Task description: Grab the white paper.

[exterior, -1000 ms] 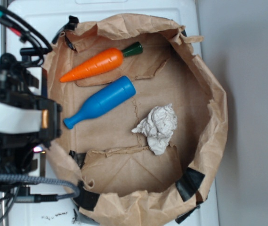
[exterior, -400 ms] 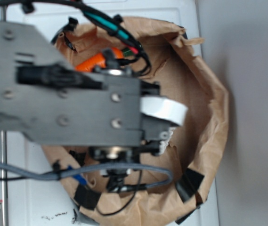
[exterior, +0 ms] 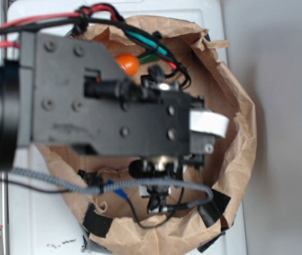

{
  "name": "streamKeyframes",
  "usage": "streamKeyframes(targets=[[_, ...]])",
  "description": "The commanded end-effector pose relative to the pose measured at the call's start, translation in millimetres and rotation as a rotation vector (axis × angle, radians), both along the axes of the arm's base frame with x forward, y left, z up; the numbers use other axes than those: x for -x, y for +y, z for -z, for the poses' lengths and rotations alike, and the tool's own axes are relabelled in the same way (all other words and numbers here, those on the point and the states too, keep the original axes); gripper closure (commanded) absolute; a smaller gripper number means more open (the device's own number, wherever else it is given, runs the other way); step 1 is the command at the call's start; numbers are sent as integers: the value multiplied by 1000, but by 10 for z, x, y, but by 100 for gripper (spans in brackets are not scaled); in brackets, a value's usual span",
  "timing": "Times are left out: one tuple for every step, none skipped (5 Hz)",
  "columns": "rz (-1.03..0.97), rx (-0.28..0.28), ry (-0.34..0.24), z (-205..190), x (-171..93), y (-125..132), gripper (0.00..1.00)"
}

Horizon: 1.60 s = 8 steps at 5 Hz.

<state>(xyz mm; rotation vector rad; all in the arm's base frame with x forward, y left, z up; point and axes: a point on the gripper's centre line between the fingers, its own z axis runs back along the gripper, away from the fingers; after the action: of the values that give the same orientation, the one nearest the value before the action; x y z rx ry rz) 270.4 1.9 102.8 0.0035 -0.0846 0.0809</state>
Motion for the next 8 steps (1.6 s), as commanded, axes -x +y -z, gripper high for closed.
streamKeyframes(targets=[[-42, 11, -127, 117, 75, -23, 0], [-44, 0, -108, 213, 0, -101, 0], [-67, 1, -112, 219, -135, -155, 0], [-95, 14, -107, 163, -287, -167, 0], [-129, 27, -105, 79, -432, -142, 0], [-140, -11, -96, 191, -488, -158, 0], [-144, -62, -93, 331, -487, -183, 0], [-159, -137, -54, 625, -539, -193, 18]])
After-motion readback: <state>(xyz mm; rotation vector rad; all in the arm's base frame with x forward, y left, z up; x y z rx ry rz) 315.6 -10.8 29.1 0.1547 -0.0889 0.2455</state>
